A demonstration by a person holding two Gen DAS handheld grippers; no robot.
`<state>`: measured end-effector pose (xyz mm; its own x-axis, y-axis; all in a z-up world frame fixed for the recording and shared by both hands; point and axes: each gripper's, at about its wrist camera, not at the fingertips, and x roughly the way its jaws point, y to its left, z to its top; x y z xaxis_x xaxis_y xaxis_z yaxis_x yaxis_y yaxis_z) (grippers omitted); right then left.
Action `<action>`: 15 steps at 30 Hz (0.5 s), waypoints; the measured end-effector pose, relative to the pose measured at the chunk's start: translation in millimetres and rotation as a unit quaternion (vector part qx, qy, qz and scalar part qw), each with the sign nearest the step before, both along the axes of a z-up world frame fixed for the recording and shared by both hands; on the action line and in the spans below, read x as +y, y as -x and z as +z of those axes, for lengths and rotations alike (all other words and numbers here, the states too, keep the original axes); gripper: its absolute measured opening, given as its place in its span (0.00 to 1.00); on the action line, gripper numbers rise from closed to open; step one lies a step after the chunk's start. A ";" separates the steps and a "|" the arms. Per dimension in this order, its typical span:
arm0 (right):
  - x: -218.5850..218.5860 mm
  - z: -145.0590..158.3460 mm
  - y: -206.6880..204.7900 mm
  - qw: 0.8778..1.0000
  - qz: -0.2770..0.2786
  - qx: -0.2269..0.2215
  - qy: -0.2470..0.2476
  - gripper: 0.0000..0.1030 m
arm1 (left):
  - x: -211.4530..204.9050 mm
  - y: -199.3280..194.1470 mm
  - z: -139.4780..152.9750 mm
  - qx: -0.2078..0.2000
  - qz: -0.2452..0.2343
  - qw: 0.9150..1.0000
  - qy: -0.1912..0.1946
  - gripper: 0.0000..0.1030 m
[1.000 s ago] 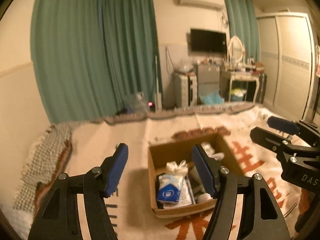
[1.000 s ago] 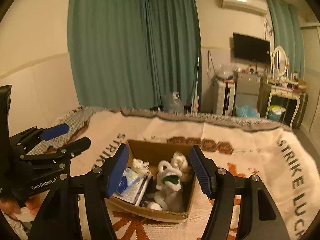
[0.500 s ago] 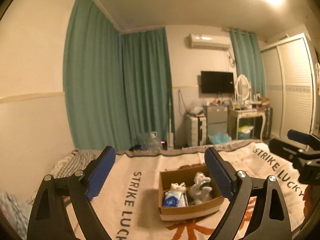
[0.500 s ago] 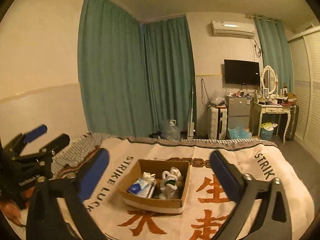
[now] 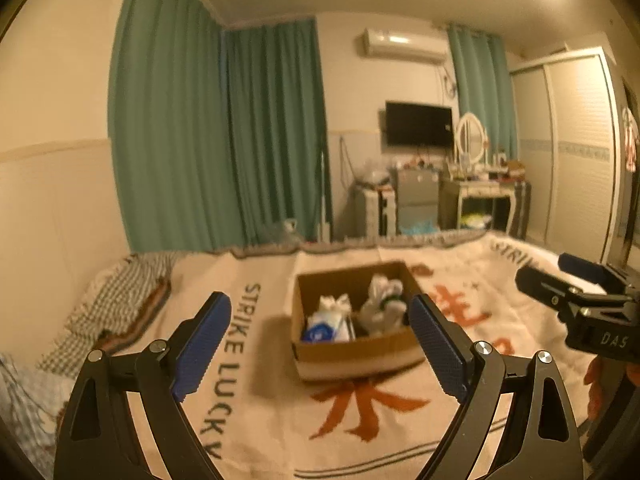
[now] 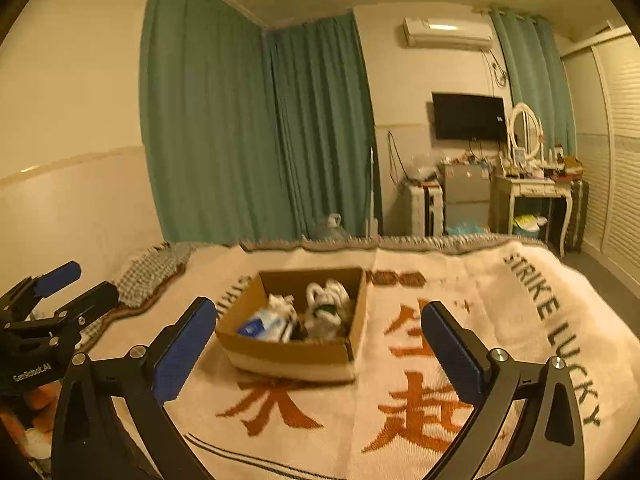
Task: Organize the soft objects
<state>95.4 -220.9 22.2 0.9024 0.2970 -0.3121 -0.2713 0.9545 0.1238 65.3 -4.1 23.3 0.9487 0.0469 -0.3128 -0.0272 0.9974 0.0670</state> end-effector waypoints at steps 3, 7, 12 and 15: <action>-3.5 -11.2 -5.3 1.000 0.000 0.011 -0.010 1.00 | -3.6 -2.1 -6.6 0.008 0.005 1.000 -0.002 0.89; -1.0 -17.1 -9.2 1.000 0.001 0.013 -0.004 1.00 | -2.7 -0.6 -10.4 0.017 0.003 1.000 0.004 0.89; 2.4 -19.1 -10.3 1.000 -0.003 0.015 0.002 1.00 | -2.2 2.3 -11.0 0.020 0.004 1.000 0.001 0.89; 3.1 -19.0 -10.5 1.000 -0.003 0.015 0.003 1.00 | 0.4 2.2 -11.3 0.020 0.007 1.000 0.006 0.89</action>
<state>105.8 -217.9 3.2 0.8943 0.2899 -0.3408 -0.2622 0.9568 0.1257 63.2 -3.7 12.0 0.9346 0.0551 -0.3515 -0.0379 0.9977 0.0556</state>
